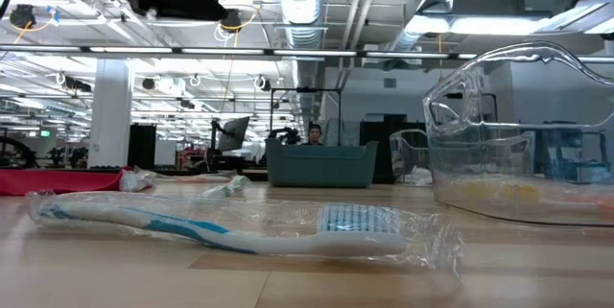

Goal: Pick & Place Toothbrushes
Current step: Put the orange toothbrush into the bottom transparent bin

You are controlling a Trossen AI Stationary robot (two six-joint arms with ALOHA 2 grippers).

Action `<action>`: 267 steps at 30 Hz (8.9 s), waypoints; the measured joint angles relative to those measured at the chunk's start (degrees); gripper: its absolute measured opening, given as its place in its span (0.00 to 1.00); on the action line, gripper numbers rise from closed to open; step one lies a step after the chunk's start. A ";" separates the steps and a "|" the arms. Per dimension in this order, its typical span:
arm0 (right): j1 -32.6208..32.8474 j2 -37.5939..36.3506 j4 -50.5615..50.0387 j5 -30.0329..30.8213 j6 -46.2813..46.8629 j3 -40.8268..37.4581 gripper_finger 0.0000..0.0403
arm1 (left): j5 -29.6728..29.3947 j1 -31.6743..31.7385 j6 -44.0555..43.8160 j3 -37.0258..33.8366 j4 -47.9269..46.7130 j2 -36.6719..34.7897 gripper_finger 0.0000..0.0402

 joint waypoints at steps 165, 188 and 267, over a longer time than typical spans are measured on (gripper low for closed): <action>9.83 29.94 -9.63 3.82 8.60 19.52 0.45 | 58.94 13.91 -17.91 0.99 -12.96 8.53 0.04; 9.77 31.12 -10.32 3.15 8.75 21.31 0.51 | 54.81 13.62 -16.19 3.65 -10.06 8.11 0.04; 56.34 -6.31 -26.08 43.93 78.67 -20.87 0.04 | 49.81 -2.71 -9.65 3.58 6.40 1.99 0.49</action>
